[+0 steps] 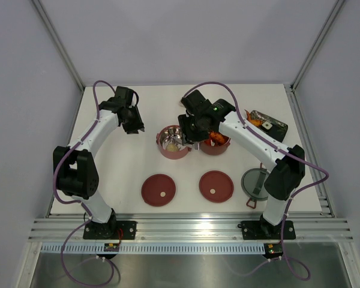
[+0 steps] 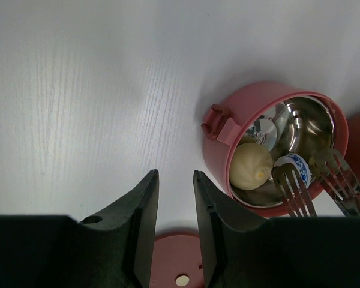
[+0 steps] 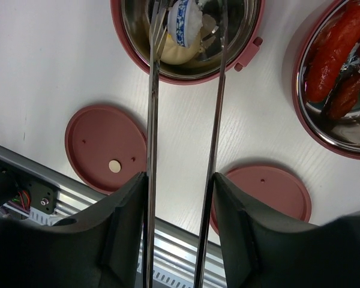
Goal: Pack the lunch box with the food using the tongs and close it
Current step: Place the fake food in the packing box.
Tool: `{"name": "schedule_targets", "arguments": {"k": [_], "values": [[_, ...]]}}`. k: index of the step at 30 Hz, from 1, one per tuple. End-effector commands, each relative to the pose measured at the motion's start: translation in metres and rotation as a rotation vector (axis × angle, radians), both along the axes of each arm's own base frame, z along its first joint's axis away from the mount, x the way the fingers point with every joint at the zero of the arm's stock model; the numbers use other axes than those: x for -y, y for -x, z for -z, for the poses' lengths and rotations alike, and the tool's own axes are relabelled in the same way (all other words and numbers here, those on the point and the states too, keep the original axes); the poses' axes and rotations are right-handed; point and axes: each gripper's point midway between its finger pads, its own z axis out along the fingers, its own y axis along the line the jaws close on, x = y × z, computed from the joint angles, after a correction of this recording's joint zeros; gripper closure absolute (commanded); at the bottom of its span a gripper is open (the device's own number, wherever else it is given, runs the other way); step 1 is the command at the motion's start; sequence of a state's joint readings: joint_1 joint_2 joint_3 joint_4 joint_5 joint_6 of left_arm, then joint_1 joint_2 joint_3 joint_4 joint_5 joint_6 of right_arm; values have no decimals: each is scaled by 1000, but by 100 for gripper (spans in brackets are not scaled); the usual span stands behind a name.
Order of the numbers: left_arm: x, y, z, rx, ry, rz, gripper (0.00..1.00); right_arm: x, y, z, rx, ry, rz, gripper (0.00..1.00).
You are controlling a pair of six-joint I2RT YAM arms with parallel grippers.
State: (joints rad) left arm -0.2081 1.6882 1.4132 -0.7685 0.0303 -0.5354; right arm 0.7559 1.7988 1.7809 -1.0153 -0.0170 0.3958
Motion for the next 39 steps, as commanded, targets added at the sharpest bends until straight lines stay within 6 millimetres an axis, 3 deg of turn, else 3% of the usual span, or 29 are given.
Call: {"name": "schedule_targets", "arguments": {"k": [1,11,15,19,32,34,39], "values": [[0,-5,-11,45,11,4,67,-9,-13,-27,95,-41,4,47],[0,-5,-11,46,11,8,67,-12,-19,-22,99,-29,13,52],[0,-4,-10,43,14,10,67,-13,-20,-18,92,-25,12,63],[1,-4,-9,41,16,10,67,-14,-20,-13,80,-20,8,66],[7,-2,-8,38,34,38,67,-17,-24,12,47,21,11,66],[7,-1,-7,34,33,38,67,-16,-24,14,42,25,11,57],[13,0,-8,35,43,67,67,-16,-24,14,42,30,12,52]]}}
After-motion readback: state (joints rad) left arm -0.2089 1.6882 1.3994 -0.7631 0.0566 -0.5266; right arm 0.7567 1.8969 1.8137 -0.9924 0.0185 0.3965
